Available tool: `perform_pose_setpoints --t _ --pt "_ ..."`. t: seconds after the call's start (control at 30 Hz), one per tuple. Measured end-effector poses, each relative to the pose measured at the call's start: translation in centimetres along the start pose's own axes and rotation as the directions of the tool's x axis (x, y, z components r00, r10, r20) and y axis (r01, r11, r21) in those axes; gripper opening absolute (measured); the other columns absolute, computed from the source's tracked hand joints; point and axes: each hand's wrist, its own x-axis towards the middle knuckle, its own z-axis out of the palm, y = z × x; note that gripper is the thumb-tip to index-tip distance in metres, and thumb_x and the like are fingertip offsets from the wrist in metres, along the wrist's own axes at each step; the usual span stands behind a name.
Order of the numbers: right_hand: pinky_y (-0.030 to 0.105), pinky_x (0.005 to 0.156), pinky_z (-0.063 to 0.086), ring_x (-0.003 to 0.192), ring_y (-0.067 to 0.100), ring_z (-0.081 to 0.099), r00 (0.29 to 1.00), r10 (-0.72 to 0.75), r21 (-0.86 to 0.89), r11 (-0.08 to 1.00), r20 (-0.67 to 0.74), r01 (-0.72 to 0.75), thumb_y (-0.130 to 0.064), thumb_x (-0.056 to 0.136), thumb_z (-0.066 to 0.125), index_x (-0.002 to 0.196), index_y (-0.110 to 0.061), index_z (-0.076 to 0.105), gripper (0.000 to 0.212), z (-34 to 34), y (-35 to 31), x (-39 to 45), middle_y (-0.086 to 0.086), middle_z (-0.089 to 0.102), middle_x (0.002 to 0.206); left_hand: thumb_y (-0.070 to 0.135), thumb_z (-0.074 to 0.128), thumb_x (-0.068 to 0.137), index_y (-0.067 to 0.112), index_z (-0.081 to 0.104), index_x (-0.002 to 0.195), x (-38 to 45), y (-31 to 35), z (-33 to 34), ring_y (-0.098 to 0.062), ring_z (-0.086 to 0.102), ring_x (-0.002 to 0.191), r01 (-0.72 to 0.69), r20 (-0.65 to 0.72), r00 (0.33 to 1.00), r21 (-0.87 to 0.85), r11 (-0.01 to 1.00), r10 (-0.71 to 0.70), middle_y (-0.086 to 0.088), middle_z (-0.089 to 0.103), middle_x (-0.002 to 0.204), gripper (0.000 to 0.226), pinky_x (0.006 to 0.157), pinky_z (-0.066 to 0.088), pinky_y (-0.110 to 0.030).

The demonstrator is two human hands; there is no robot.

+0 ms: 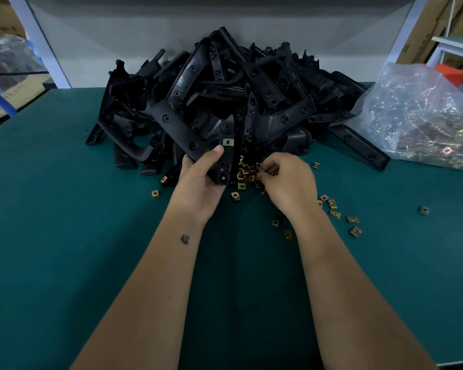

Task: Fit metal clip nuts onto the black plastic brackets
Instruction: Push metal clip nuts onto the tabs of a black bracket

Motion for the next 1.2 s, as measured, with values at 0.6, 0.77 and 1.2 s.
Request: perform_pose_setpoints --t 0.6,0.77,1.2 --pt "0.019 0.062 0.051 0.068 0.009 0.066 0.949 0.016 0.927 0.211 0.314 -0.31 -0.009 0.086 0.07 0.071 -0.02 0.077 0.02 -0.9 -2.6 -0.9 0.001 0.074 0.078 -0.001 0.062 0.089 0.014 0.047 0.118 -0.3 0.2 0.0 -0.016 0.071 0.095 -0.018 0.079 0.997 0.067 0.998 0.013 -0.003 0.072 0.104 0.036 0.079 0.058 -0.03" --pt "0.02 0.059 0.05 0.063 0.01 0.065 0.953 -0.003 0.937 0.18 0.303 -0.298 -0.004 0.088 0.065 0.079 -0.018 0.07 0.018 -0.8 -2.8 -1.1 0.002 0.073 0.076 0.004 0.065 0.085 0.014 0.046 0.119 -0.5 0.3 0.1 -0.018 0.071 0.093 -0.009 0.077 0.997 0.051 0.999 0.005 -0.007 0.068 0.109 0.04 0.074 0.058 -0.029" --pt "0.025 0.067 0.056 0.074 0.019 0.072 0.979 -0.021 0.972 0.12 0.205 -0.201 0.002 0.095 0.047 0.089 -0.01 0.062 0.02 -0.4 -3.0 -1.1 0.01 0.074 0.079 0.002 0.062 0.09 0.014 0.047 0.114 -0.5 0.3 0.2 -0.014 0.071 0.088 -0.025 0.047 0.999 0.053 0.998 0.022 -0.005 0.066 0.107 0.031 0.071 0.058 -0.027"
